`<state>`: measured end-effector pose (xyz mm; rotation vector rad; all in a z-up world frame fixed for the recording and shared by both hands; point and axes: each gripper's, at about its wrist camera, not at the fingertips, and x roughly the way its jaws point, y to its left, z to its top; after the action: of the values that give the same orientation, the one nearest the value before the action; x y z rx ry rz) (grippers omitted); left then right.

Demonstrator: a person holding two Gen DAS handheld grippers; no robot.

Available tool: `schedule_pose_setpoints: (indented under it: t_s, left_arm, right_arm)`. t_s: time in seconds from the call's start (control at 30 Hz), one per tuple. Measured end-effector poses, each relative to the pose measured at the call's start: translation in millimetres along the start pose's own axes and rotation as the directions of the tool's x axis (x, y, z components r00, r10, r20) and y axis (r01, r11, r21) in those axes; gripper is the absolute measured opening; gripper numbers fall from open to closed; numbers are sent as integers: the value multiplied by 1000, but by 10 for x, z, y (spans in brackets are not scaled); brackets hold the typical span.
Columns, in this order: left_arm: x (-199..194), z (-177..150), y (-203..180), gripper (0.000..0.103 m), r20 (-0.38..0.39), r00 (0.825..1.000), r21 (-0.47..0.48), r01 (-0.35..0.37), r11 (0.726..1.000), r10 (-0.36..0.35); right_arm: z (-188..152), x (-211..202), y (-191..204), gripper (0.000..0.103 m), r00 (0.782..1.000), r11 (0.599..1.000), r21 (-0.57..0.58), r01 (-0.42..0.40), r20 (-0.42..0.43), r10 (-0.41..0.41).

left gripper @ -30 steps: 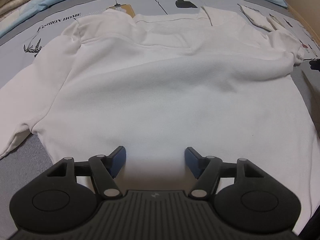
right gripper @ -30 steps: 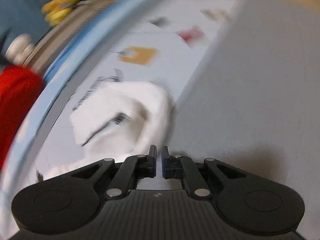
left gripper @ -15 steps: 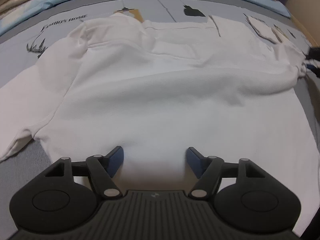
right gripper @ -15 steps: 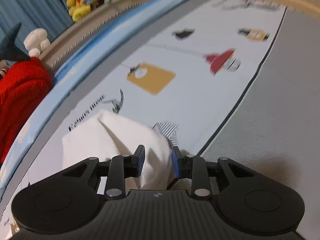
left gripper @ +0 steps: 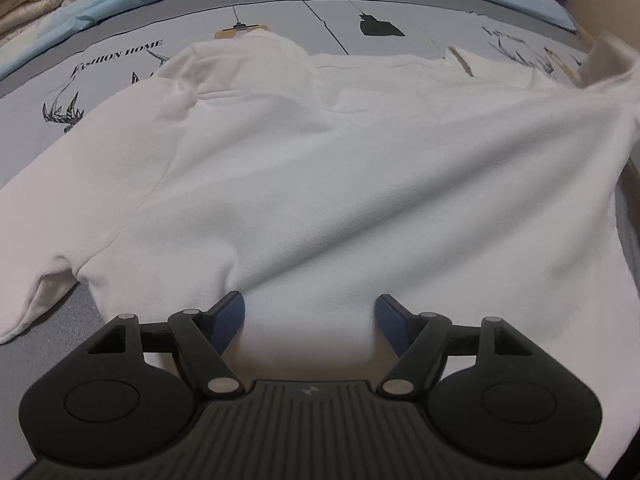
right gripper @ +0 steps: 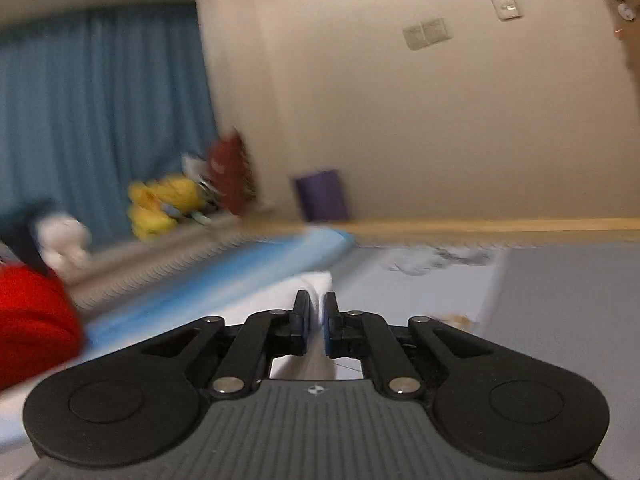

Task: Fold small clothes

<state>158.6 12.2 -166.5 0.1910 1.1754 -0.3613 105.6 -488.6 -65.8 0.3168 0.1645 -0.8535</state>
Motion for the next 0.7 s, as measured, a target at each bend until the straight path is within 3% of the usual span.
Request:
schedule_pose_setpoints:
  t_s: [0.03,0.1,0.13,0.17,0.23,0.3,0.37,0.47,0.63,0.67,0.7]
  left_arm:
    - [3,0,-8,78,0,1000,5,-4,1000,4]
    - [4,-4,-7,78,2,1000,8,-7,1000,7]
    - [9,-4,-3,79,2,1000,8,-7,1000,7]
    - [8,-2,-3,79,2,1000,10,-7,1000,7]
    - [10,-1,-4,79,2,1000,11,-8,1000,8]
    - [16,5,-11,79,2,1000,12,-10,1000,10]
    - [17,1,-19,80,3,1000,14,-12,1000,12]
    - [23,0,-27,81,3,1000,18,-12,1000,12]
    - [31,-12,-27,82,9,1000,25,-6,1000,6]
    - [31,-14,-24,82,8,1000,27,-3,1000,3]
    - [31,-15,-25,82,7,1000,28,-1,1000,1]
  right_arm:
    - [-120,148,-21,12,994,1000,-21,11,-113,-13]
    - [-427,498,-228,12,915,997,37,61,-400,-41]
    - [-558,602,-390,12,871,988,110,107,-490,-40]
    - [-659,664,-553,12,840,973,170,157,-541,-41]
    - [-658,692,-759,14,854,955,254,155,-520,0]
    - [-558,777,-840,35,868,952,280,121,-495,36]
    - [-517,891,-940,43,872,931,361,50,-470,135]
    - [-550,1122,-995,43,853,931,366,6,-488,186]
    - [-498,1430,-1011,44,867,911,413,-12,-449,215]
    - [-483,1481,-983,40,870,906,423,-15,-441,220]
    - [-477,1511,-952,26,869,903,428,-20,-439,228]
